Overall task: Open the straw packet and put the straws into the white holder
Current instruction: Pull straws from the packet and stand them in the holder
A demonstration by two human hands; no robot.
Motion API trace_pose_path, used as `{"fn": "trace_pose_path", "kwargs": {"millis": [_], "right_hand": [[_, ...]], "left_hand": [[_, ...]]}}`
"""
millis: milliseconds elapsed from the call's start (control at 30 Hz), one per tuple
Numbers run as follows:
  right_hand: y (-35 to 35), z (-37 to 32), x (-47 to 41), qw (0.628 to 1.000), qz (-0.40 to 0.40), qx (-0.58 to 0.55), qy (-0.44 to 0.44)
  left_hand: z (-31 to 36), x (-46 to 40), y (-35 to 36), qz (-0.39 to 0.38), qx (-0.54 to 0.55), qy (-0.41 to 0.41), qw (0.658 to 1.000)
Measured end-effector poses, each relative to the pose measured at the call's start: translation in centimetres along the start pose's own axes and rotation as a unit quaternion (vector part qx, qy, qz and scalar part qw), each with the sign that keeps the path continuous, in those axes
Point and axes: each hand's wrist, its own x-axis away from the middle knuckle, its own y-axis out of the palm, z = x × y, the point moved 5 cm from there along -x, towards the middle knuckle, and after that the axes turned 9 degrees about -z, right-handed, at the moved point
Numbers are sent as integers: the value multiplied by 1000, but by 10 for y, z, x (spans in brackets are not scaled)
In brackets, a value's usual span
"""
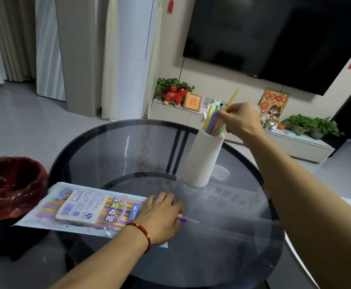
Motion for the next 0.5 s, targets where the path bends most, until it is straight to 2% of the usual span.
{"fn": "trace_pose_path", "kwargs": {"millis": [133, 200, 267, 300, 400, 433, 500], "right_hand": [[-5, -6, 11, 992, 58, 82, -72], [5, -7, 19, 980, 24, 141, -138], [18, -3, 27, 973, -29, 135, -185], [21, -1, 31, 973, -35, 117, -196], [14, -1, 30, 979, 26, 47, -195], [12, -2, 26, 979, 35, 49, -194], [16, -1, 18, 976, -7, 111, -188]], "left_hand": [[0, 0, -1, 5, 0, 5, 1000], [1, 1, -2, 6, 1, 7, 1000], [1, 2, -3, 6, 0, 7, 1000], [1, 2, -4, 5, -2, 7, 1000], [2, 2, -4, -2, -7, 5, 1000], [2, 2, -4, -2, -6, 4, 1000], [1, 2, -3, -1, -4, 6, 1000]]}}
